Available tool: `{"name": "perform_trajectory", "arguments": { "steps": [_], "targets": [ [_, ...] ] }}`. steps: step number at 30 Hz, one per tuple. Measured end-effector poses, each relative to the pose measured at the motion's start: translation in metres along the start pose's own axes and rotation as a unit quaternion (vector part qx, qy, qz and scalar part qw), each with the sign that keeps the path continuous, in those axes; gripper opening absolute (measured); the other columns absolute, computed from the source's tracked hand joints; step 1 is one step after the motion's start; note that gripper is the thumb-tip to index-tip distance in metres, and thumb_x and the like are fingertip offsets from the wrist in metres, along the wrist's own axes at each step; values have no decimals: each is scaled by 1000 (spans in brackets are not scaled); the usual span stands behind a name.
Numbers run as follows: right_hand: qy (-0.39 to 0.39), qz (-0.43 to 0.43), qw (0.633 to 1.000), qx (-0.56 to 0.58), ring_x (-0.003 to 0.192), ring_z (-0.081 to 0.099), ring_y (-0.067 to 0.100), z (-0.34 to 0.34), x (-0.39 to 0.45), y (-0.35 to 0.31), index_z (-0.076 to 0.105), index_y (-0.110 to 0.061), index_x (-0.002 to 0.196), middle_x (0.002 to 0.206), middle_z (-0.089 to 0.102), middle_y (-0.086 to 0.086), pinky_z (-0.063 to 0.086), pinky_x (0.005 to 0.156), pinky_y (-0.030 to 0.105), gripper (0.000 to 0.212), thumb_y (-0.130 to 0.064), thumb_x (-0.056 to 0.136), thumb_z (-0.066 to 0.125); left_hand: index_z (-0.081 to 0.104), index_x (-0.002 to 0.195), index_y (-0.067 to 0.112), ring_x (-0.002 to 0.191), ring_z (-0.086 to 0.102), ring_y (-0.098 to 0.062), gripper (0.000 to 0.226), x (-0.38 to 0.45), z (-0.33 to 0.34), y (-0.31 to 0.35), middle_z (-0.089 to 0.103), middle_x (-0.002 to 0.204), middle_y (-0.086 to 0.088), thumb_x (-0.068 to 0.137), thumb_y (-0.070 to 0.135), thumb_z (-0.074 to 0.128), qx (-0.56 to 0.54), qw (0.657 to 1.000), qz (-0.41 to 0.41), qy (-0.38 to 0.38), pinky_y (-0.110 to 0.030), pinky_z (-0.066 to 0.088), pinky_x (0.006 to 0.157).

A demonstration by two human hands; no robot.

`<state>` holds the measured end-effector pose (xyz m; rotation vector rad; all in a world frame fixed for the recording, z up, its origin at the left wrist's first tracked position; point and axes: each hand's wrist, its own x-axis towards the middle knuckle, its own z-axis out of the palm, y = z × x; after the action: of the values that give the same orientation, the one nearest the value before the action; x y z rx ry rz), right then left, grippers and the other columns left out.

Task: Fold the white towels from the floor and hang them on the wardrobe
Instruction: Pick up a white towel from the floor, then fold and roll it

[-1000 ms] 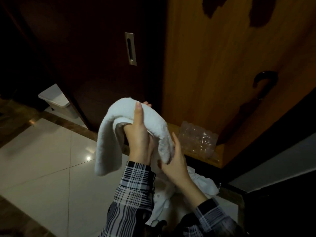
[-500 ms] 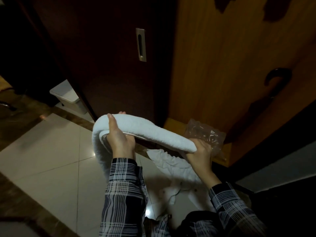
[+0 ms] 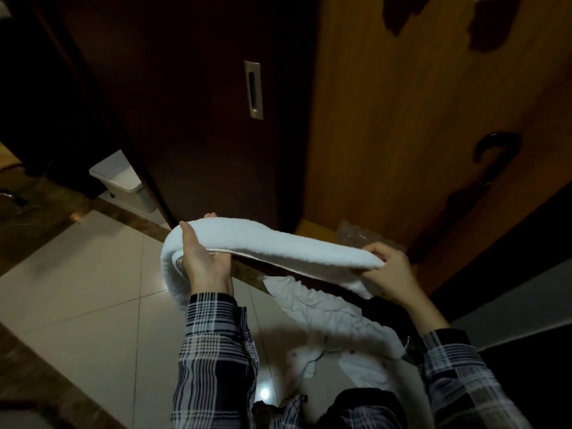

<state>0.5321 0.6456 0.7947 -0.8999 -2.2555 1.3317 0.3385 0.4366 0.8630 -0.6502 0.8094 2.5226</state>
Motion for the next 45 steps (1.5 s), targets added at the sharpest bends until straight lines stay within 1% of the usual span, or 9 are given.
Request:
{"name": "perform_trajectory", "arguments": {
  "steps": [4, 10, 17, 22, 26, 30, 39, 43, 45],
  "targets": [
    [-33, 68, 997, 22, 93, 60, 12, -20, 9, 7, 65, -23, 103, 104, 63, -2, 53, 76, 21, 53, 10, 63, 79, 60, 104, 12, 105, 61, -20, 28, 8, -6, 1, 64, 113, -4, 90, 35, 63, -8, 1000, 3, 28, -39, 48, 99],
    [-43, 69, 996, 32, 92, 65, 27, -25, 15, 3, 68, -5, 97, 97, 70, 15, 52, 80, 38, 25, 10, 76, 69, 63, 104, 14, 107, 60, -18, 28, 14, -14, -3, 65, 109, 0, 92, 39, 58, 27, 999, 9, 41, -37, 49, 98],
    [-45, -17, 997, 59, 101, 65, 9, -32, 12, -12, 61, -6, 122, 110, 67, 1, 52, 78, 15, 37, 5, 86, 60, 57, 125, 13, 115, 58, -21, 35, 16, -24, 1, 61, 127, -5, 96, 32, 54, 45, 998, 37, 35, -27, 51, 91],
    [-108, -64, 988, 84, 96, 63, -6, -51, 6, -27, 60, -6, 121, 100, 69, -17, 49, 77, 10, 44, 10, 81, 64, 56, 117, 19, 117, 54, -15, 28, 10, -20, 5, 56, 126, 3, 100, 38, 43, 80, 996, 11, 22, -18, 54, 62],
    [-130, -110, 980, 101, 96, 64, -6, -61, -2, -31, 72, -39, 102, 94, 69, -28, 48, 82, 10, 55, 10, 78, 62, 60, 122, 12, 103, 58, -17, 42, 11, -16, 5, 57, 126, -3, 97, 43, 48, 91, 996, -7, 18, -28, 55, 72],
    [-200, -108, 964, 142, 99, 65, 15, -63, -9, -31, 78, -31, 80, 99, 70, -9, 50, 86, 26, 5, -34, 75, 76, 58, 126, 11, 90, 59, -16, 43, 7, -11, 7, 58, 119, -4, 98, 41, 45, 98, 995, -23, 4, -28, 55, 69],
    [-193, -83, 977, 46, 106, 56, 7, -65, -25, -27, 79, -34, 78, 108, 60, -18, 42, 88, 16, 39, -70, 68, 65, 57, 110, 14, 87, 71, -14, 21, 3, -1, 12, 73, 103, -2, 93, 27, 58, 122, 987, 15, -103, -32, 59, 74],
    [-177, 6, 979, 103, 97, 57, -3, -51, -36, -5, 79, -29, 76, 107, 62, -6, 43, 77, 7, 9, -21, 77, 77, 45, 121, 13, 118, 59, -25, 47, 12, 4, 10, 65, 123, -7, 78, 1, 61, 95, 979, 13, -180, -46, 46, 101],
    [-184, 51, 979, 73, 97, 57, -8, -39, -40, 12, 78, -28, 75, 110, 60, -5, 44, 76, 6, 39, 10, 78, 68, 45, 124, 14, 121, 56, -25, 54, 11, 7, 2, 64, 125, -6, 75, -2, 59, 115, 967, 9, -228, -47, 44, 103]
  ]
}}
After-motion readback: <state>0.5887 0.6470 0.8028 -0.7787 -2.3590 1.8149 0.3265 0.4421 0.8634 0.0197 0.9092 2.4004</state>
